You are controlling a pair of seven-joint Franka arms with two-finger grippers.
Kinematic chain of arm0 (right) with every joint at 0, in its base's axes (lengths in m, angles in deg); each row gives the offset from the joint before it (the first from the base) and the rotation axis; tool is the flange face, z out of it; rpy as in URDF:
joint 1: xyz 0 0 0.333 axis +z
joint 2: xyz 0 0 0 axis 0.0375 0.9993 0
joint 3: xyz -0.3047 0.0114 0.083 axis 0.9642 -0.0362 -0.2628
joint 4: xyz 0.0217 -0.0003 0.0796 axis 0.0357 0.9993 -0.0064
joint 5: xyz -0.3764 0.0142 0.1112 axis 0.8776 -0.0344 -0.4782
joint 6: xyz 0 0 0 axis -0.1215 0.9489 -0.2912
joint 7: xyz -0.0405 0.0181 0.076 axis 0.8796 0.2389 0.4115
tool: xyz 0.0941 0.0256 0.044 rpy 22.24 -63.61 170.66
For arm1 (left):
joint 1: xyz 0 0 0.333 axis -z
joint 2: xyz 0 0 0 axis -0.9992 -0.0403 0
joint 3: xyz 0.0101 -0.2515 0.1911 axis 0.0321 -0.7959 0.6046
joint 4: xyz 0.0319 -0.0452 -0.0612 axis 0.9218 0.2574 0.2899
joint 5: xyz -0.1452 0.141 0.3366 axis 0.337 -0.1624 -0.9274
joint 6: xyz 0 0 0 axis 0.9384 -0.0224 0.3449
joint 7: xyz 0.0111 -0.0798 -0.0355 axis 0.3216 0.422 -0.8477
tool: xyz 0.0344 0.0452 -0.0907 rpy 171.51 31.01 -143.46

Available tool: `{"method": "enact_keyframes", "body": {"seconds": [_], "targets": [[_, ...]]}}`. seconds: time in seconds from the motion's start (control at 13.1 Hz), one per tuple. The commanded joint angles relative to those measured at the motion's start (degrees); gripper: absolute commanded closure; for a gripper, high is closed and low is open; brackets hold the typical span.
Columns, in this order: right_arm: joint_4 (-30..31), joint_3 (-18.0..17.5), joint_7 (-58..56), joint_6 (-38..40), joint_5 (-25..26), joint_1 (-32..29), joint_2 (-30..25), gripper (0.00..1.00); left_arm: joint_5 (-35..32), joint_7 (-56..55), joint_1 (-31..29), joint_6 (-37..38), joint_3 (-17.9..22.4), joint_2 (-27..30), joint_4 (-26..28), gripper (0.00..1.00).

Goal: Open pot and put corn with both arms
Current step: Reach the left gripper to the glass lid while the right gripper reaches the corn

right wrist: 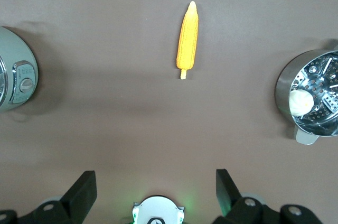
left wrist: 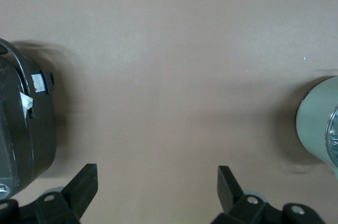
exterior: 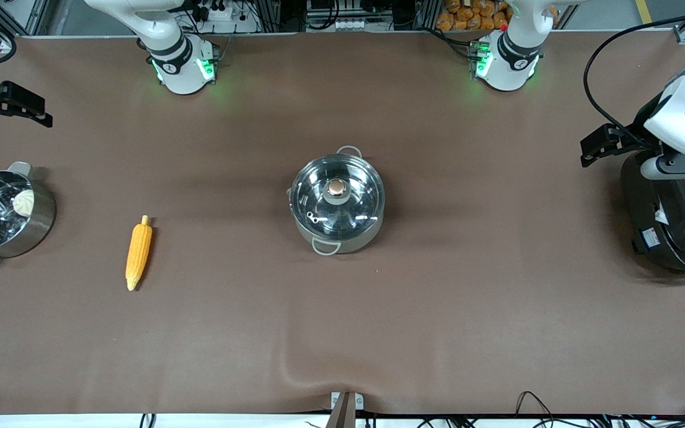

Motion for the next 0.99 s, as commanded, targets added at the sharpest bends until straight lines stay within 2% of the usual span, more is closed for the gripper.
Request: {"method": "enact_keyframes", "body": {"seconds": [0.0,0.31,0.46,0.61,0.76,0.92], "targets": [[0.64,-0.3,-0.44,0.32,-0.28,-0.12,-1.14,0.0,1.32,0.83,-0.71,1.37,-0.08,0.19,-0.87,0.0],[0.72,-0.38,-0.53,0.14,-0.28,-0.12,-0.96,0.0,0.0,1.18,-0.19,1.28,-0.17,-1.3,-1.05,0.0],[0.72,-0.38,-0.53,-0.47,-0.28,-0.12,-0.26,0.0,1.83,-1.27,0.6,0.67,-0.78,-2.7,-0.96,0.0],[0.64,-0.38,-0.53,-1.87,-0.28,0.58,1.93,0.0,3.95,-10.2,3.75,-1.25,-2.27,-5.25,-1.13,0.0],[0.64,-0.38,-0.53,-5.2,-0.28,1.99,4.91,0.0,3.08,-21.79,10.5,-5.2,-2.72,-7.89,-1.13,0.0],[0.64,-0.3,-0.35,-9.94,-1.32,3.48,8.16,0.0,2.99,-38.2,15.96,-10.04,-2.8,-10.7,-1.48,0.0]]}}
